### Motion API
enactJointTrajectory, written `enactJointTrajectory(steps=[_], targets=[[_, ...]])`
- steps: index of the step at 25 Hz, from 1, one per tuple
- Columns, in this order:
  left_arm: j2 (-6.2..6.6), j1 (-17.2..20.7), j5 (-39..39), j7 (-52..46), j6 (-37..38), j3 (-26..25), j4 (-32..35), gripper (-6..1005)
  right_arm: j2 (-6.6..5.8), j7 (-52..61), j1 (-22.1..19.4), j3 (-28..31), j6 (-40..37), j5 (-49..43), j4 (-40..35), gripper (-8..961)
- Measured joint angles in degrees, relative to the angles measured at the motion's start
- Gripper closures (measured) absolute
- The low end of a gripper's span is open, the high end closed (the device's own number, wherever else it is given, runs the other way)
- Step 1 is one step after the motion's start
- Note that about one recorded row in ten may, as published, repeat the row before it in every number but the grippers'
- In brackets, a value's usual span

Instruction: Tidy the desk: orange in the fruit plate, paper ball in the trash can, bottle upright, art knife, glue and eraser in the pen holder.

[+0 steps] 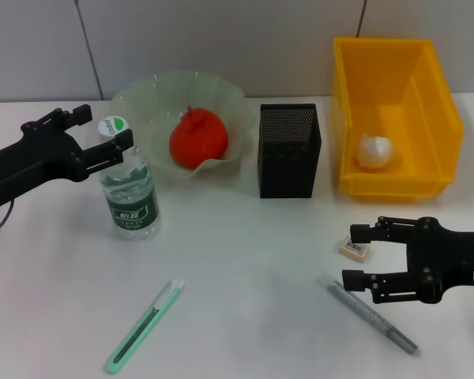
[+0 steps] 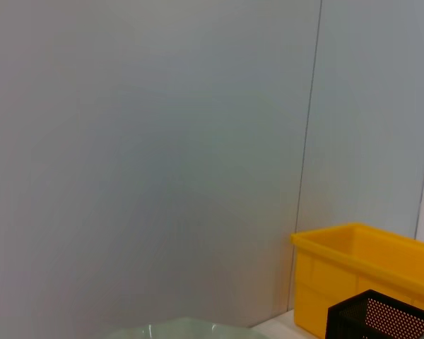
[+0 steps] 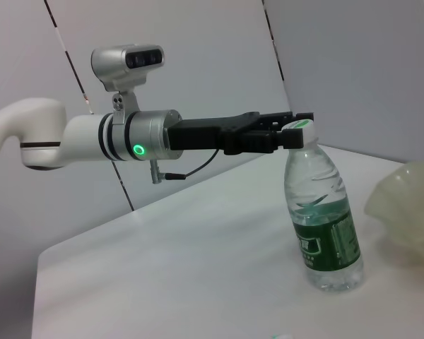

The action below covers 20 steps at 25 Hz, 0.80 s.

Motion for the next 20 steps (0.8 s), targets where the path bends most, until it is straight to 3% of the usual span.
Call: enactJointTrajectory(steps=[5,8,11,12,13,16,17,20], targets=[[0.17,0.72,-0.07,-0.54,5.00,-4.04,0.91,162,-0.04,0.49,-0.19,0.30,-0.08,0.16,-0.19,119],[0.65,1.47,0.05,-0.29,13.31,-10.46,0.97,151,-0.13,2.59,-0.20,0.28,-0.28,0.20,-1.59,119],[2.14,2.67,0.42,-0.20,22.39,-15.03,0.23,144,-0.16,6.49,-0.04,-0.27,-0.33,-0.24,-4.35,119],[3.42,3.97,0.57,0.03,27.89,-16.01,-0.57,145,-0.17,11.02,0.47,-0.55,-0.34,-1.54,-7.64,119],[3.42,3.97,0.57,0.03,27.89,-16.01,-0.57,145,-0.17,11.02,0.47,-0.55,-0.34,-1.54,-7.64,119],[5.35,6.06,2.41,1.63,36.15,-16.07,-3.01,146,-0.13,18.82,2.04,-0.91,-0.48,-5.09,-12.87,119],[5.68,6.37,3.45,2.13,37.94,-16.06,-3.71,147,-0.21,25.65,4.02,-2.29,-0.83,-8.53,-17.05,120],[6.25,6.97,5.94,3.25,40.88,-16.17,-5.29,148,-0.34,31.37,5.82,-4.10,-1.09,-11.74,-20.13,120]])
